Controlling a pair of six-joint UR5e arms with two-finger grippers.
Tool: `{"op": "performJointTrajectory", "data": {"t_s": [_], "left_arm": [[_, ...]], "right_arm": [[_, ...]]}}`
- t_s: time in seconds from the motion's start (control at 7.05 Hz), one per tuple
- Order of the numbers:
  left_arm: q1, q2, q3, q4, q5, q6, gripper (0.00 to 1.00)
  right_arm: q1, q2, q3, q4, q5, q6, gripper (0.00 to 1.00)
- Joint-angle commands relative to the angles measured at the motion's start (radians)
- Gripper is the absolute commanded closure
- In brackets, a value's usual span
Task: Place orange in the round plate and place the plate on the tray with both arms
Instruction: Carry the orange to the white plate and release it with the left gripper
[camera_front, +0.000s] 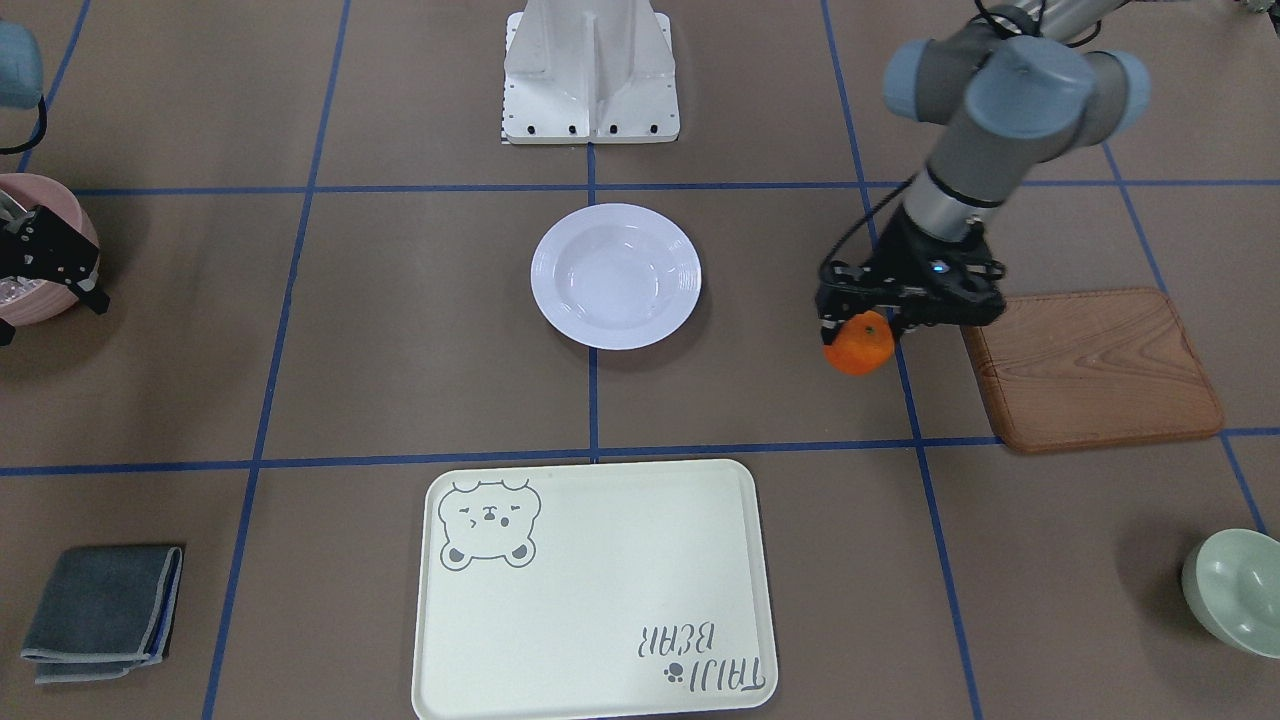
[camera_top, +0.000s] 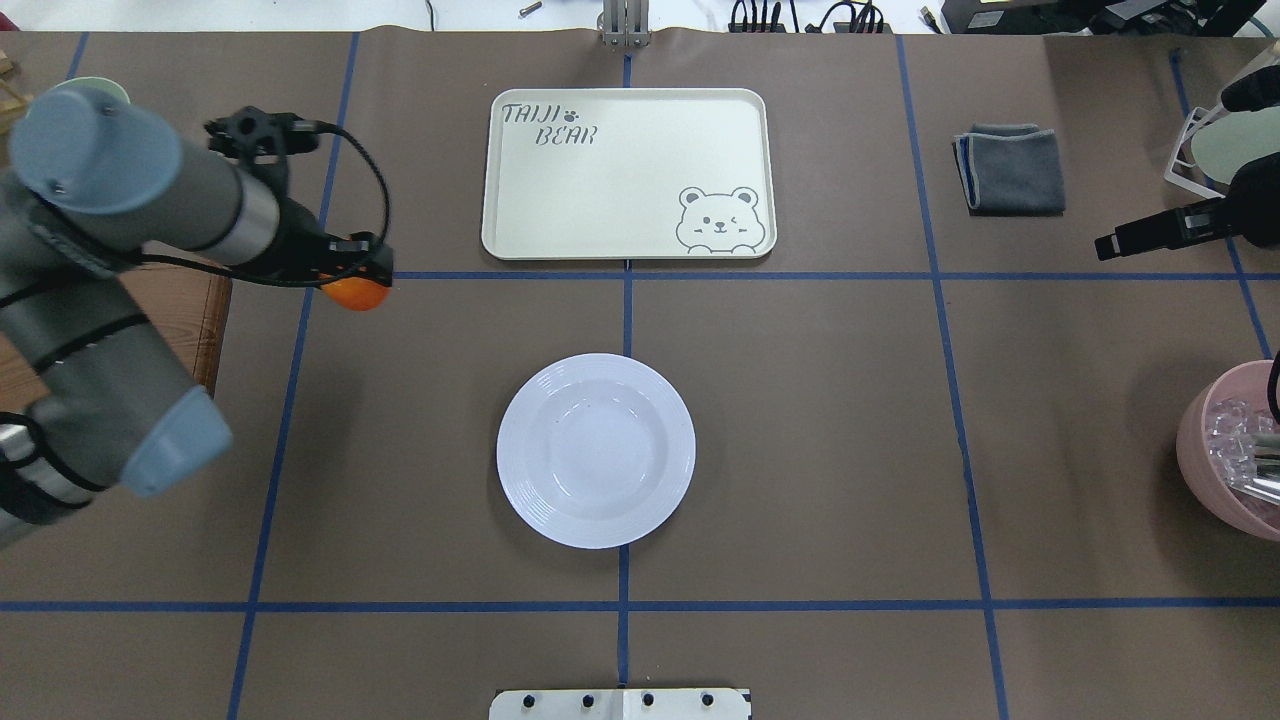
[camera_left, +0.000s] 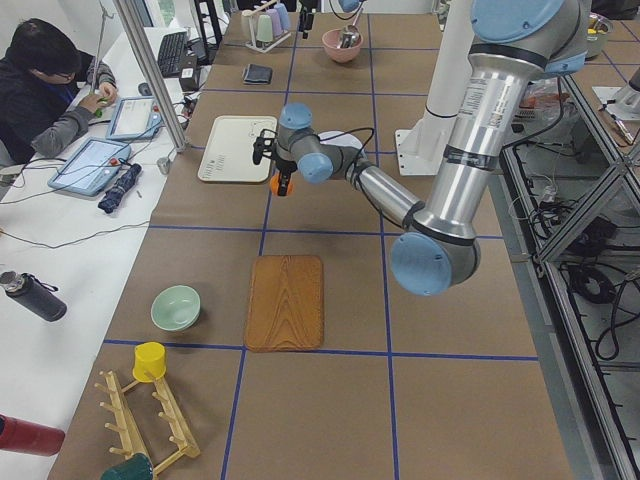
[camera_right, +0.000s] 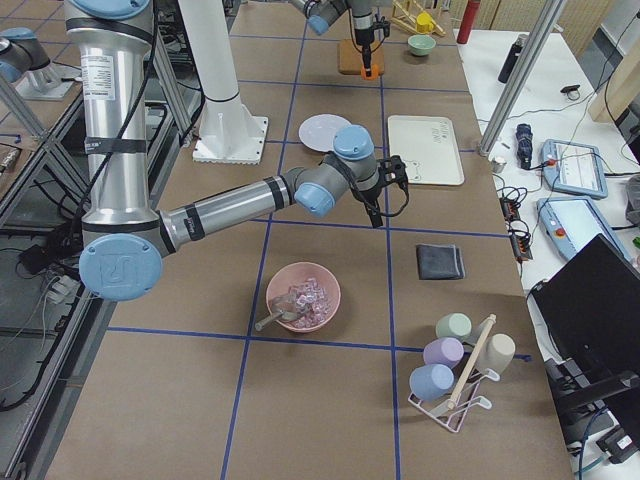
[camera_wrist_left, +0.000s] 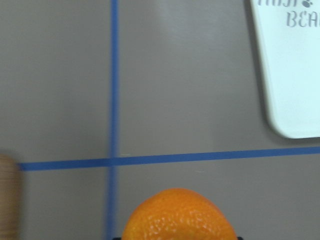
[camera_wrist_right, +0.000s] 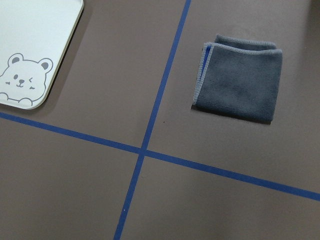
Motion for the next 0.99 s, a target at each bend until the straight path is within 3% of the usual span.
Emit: {"op": "performJointTrajectory", "data": {"t_s": [0.0, 0.28, 0.57, 0.71, 0.85], "left_arm": [[0.188, -0.192, 0.026, 0.159, 0.124, -0.172, 1.00], [0.311, -0.322, 0.109, 0.245, 0.243, -0.236, 1.00], [0.373, -0.336, 0.164, 0.243, 0.305, -0.237, 1.00], [0.376, -0.335, 0.193, 0.236, 0.305, -0.233, 0.90], [0.379, -0.336, 0.201, 0.233, 0.305, -0.230, 0.53]], "right_arm": [[-0.006, 0.003, 0.000, 0.000, 0.001, 0.026, 0.00], [-0.032, 0.029, 0.000, 0.009, -0.004, 0.133, 0.00], [-0.035, 0.030, 0.000, 0.020, -0.007, 0.135, 0.00], [-0.035, 0.030, 0.000, 0.020, -0.007, 0.135, 0.00], [-0.035, 0.030, 0.000, 0.020, -0.007, 0.137, 0.00]]}}
